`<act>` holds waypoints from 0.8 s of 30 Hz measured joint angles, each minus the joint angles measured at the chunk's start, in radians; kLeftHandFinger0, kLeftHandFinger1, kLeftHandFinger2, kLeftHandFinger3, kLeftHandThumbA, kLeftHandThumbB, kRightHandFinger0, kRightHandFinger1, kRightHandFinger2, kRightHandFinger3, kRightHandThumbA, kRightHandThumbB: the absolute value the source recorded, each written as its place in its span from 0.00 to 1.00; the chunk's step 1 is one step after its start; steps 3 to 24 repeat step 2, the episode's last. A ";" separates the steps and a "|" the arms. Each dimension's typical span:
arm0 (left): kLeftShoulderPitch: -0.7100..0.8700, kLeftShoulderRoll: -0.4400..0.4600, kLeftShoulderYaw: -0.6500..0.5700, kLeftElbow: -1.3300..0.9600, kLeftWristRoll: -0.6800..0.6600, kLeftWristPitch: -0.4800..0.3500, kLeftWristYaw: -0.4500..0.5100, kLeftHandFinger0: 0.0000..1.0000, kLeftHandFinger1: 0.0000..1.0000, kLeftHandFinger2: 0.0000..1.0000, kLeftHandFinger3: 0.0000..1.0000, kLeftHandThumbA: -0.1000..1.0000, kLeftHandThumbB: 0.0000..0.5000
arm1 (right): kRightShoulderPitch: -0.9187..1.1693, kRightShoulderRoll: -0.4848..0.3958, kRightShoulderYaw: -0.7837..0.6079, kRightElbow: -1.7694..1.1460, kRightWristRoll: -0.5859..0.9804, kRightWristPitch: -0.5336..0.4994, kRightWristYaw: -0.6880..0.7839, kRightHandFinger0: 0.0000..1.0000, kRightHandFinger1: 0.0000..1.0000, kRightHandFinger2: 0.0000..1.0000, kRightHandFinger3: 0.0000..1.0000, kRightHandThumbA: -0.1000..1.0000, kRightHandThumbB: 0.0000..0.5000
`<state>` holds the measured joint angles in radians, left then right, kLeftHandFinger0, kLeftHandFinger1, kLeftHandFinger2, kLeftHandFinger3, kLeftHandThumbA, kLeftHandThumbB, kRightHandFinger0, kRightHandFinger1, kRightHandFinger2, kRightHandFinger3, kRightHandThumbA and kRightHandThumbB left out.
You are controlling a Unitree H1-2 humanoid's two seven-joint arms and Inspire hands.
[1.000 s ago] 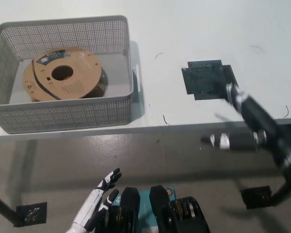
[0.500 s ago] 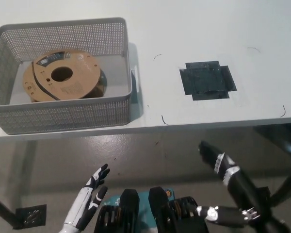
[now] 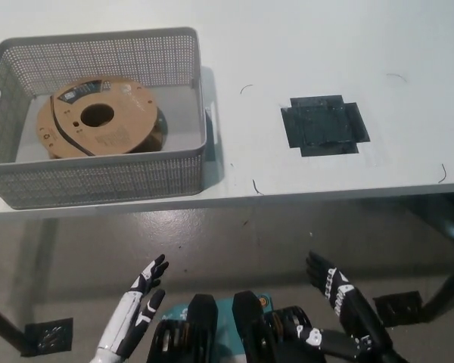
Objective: Use the right hand to pick up a 3d printing filament and place it into a container on the left side
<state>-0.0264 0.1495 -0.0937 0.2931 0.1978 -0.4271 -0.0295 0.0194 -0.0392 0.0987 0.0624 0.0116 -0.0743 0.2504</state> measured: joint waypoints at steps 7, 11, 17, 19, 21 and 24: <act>-0.001 0.000 0.002 -0.002 0.000 0.000 0.001 1.00 1.00 1.00 1.00 1.00 0.58 | -0.012 0.000 -0.002 0.013 0.000 -0.003 -0.001 1.00 1.00 1.00 1.00 0.93 0.23; -0.001 0.000 0.002 -0.002 0.000 0.000 0.001 1.00 1.00 1.00 1.00 1.00 0.58 | -0.012 0.000 -0.002 0.013 0.000 -0.003 -0.001 1.00 1.00 1.00 1.00 0.93 0.23; -0.001 0.000 0.002 -0.002 0.000 0.000 0.001 1.00 1.00 1.00 1.00 1.00 0.58 | -0.012 0.000 -0.002 0.013 0.000 -0.003 -0.001 1.00 1.00 1.00 1.00 0.93 0.23; -0.001 0.000 0.002 -0.002 0.000 0.000 0.001 1.00 1.00 1.00 1.00 1.00 0.58 | -0.012 0.000 -0.002 0.013 0.000 -0.003 -0.001 1.00 1.00 1.00 1.00 0.93 0.23; -0.001 0.000 0.002 -0.002 0.000 0.000 0.001 1.00 1.00 1.00 1.00 1.00 0.58 | -0.012 0.000 -0.002 0.013 0.000 -0.003 -0.001 1.00 1.00 1.00 1.00 0.93 0.23; -0.001 0.000 0.002 -0.002 0.000 0.000 0.001 1.00 1.00 1.00 1.00 1.00 0.58 | -0.012 0.000 -0.002 0.013 0.000 -0.003 -0.001 1.00 1.00 1.00 1.00 0.93 0.23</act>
